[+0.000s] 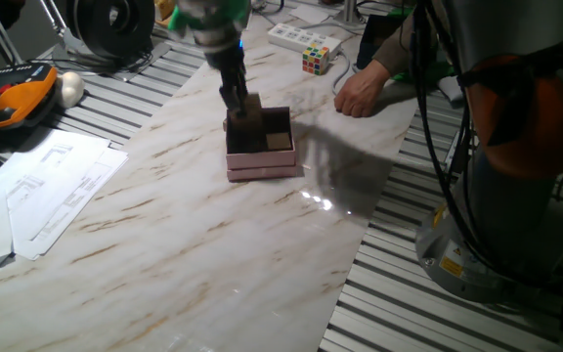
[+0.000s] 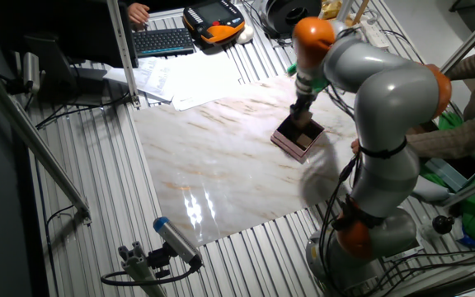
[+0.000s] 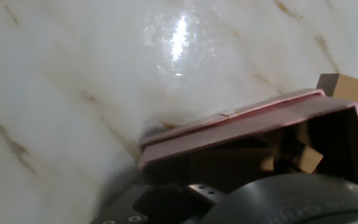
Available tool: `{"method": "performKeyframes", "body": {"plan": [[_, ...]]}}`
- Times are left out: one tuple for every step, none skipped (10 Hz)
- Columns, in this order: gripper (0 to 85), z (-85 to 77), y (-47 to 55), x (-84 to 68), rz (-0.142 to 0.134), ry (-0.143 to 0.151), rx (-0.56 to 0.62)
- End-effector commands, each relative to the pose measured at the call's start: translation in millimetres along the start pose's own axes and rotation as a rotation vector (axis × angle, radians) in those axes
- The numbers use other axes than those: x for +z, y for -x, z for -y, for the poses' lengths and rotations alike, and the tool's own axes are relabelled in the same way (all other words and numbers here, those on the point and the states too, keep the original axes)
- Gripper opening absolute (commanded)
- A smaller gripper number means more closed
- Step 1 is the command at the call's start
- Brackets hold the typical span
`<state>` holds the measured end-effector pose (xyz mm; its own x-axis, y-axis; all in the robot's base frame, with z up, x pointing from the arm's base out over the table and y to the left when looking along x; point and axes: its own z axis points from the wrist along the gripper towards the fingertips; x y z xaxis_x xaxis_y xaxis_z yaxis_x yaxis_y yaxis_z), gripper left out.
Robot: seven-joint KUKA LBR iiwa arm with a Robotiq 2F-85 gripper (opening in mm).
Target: Take everything out of the gift box
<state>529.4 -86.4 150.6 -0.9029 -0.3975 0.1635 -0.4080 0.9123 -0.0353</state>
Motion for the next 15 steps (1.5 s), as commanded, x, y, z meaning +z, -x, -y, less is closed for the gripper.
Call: {"method": "performKeyframes", "body": {"plan": [[0.0, 19.9, -6.2, -2.8, 0.005, 0.012, -0.004], [0.0, 27.5, -9.2, -4.5, 0.010, 0.019, -0.007], [0.0, 30.8, -11.0, -5.7, 0.016, 0.011, -0.012], [0.0, 35.7, -11.1, -3.0, 0.040, -0.004, -0.022], [0.0, 42.4, -9.8, 2.0, 0.059, 0.001, -0.024], [0.0, 46.6, -8.6, 5.4, 0.076, -0.003, -0.024], [0.0, 48.8, -8.2, 7.5, 0.077, 0.000, -0.016], [0.0, 48.8, -7.5, 8.4, 0.074, -0.007, -0.006], [17.0, 48.4, -6.2, 9.7, 0.073, -0.005, 0.017], [51.0, 48.4, -5.1, 10.8, 0.077, -0.010, 0.035], [68.0, 48.0, -4.2, 11.2, 0.087, -0.010, 0.055], [85.0, 47.1, -3.3, 10.6, 0.091, -0.003, 0.068], [85.0, 45.3, -2.0, 9.2, 0.084, -0.008, 0.069], [85.0, 43.4, -2.1, 6.7, 0.079, 0.001, 0.079], [85.0, 38.9, -3.0, 2.6, 0.072, 0.024, 0.100]]}}
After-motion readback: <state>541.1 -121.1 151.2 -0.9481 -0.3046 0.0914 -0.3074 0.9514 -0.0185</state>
